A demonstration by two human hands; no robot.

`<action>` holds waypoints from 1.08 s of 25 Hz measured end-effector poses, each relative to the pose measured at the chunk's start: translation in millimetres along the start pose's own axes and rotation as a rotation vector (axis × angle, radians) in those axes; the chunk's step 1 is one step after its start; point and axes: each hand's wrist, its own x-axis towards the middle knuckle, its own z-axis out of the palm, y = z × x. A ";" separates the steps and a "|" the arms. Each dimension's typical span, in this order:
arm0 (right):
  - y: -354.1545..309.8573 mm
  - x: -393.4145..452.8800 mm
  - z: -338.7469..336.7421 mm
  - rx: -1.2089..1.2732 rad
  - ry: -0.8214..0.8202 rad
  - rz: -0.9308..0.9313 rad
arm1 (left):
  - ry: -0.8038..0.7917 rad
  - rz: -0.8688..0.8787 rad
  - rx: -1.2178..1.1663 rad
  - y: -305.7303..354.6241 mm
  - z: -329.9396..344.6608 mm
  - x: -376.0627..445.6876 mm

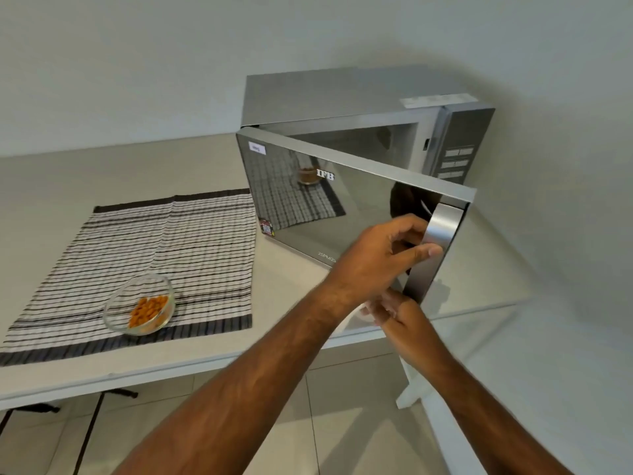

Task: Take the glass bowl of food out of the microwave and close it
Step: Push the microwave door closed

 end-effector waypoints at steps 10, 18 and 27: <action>26.2 26.7 -88.8 0.186 0.446 -0.078 | 0.209 -0.059 0.117 -6.7 35.9 82.7; 32.0 88.9 -117.1 0.176 0.344 -0.007 | 0.234 -0.073 0.199 -14.3 36.2 133.2; 16.2 149.5 -136.7 0.264 0.344 0.088 | 0.277 -0.075 0.314 -18.4 27.9 191.6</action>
